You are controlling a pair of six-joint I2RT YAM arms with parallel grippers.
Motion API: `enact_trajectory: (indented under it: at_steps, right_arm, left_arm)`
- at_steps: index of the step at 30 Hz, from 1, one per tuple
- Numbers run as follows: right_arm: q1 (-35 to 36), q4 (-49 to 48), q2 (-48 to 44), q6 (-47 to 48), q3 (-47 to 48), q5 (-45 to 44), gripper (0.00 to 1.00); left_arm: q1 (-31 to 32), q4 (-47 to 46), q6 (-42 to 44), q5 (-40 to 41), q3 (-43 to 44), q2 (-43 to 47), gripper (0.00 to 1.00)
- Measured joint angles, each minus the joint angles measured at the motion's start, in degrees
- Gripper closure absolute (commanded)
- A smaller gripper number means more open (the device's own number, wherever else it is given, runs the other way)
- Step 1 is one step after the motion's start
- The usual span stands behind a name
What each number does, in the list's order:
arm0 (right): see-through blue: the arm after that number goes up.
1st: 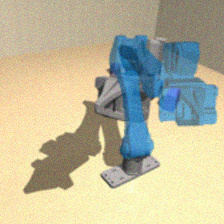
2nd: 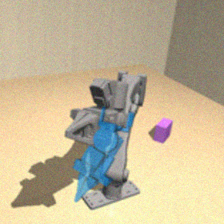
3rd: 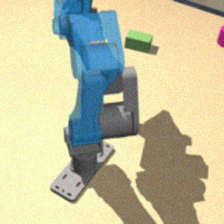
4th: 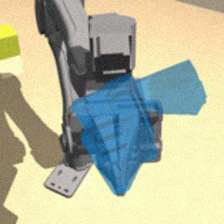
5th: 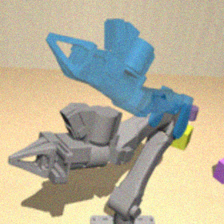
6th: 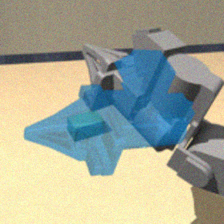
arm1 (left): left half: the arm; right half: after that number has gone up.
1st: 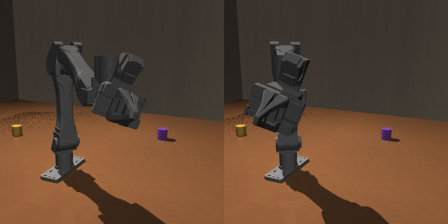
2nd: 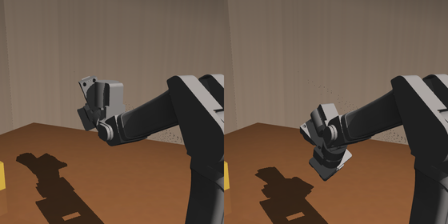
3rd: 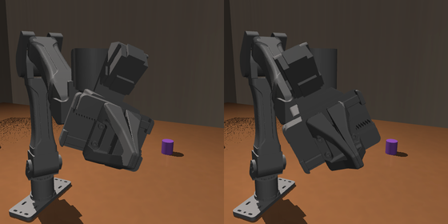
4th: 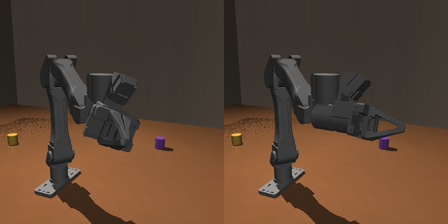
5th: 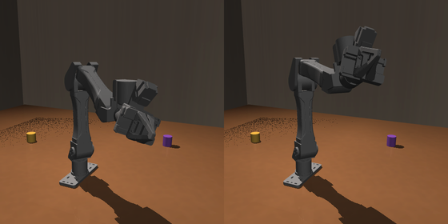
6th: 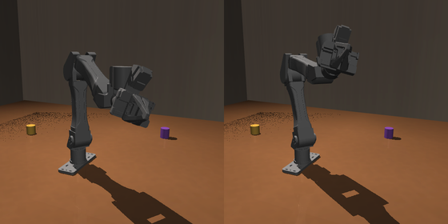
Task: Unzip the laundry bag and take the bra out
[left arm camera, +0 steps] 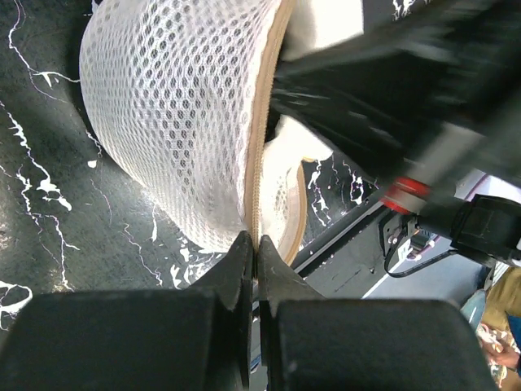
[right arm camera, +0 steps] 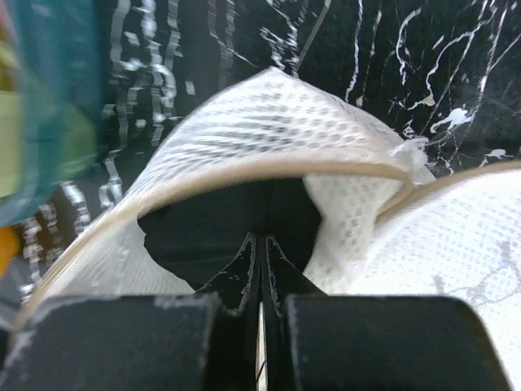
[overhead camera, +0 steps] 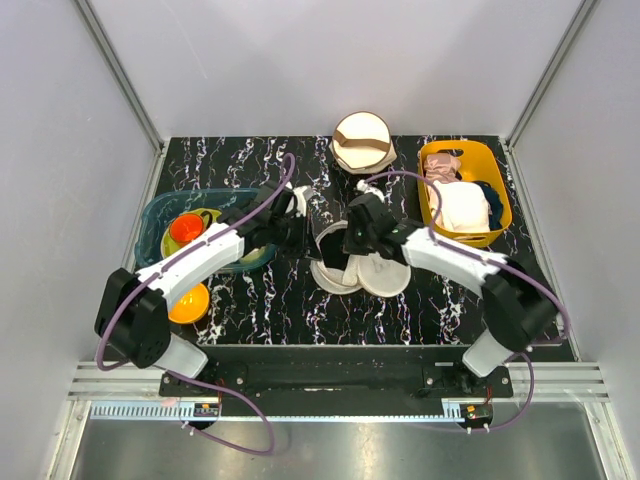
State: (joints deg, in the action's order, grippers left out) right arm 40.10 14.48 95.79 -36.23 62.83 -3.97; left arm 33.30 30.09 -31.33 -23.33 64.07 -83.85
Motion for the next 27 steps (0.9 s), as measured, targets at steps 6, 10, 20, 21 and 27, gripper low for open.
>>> enact_trajectory:
  at_steps: [6, 10, 20, 21, 27]
  right_arm:
    - [0.0, -0.1, -15.2, 0.2, -3.4, 1.3, 1.00]
    - [0.0, 0.0, -21.9, 0.2, -5.6, 3.7, 1.00]
    - [0.0, 2.3, -31.9, 3.7, -7.0, 7.0, 1.00]
    - [0.0, 2.3, -31.4, 4.4, -6.9, 7.5, 1.00]
    - [0.0, 0.7, -23.2, 6.4, -10.2, 13.2, 1.00]
  left_arm:
    - [-0.1, -0.7, 0.0, 0.0, 0.0, -4.0, 1.00]
    - [-0.2, -1.6, -0.1, 0.0, 0.0, -6.6, 1.00]
    - [-1.2, -3.4, -0.9, -0.1, 0.0, -8.2, 1.00]
    - [-1.4, -3.7, -1.2, -0.3, 0.0, -8.2, 1.00]
    - [-2.2, -3.6, -2.7, -1.2, 0.7, -8.1, 1.00]
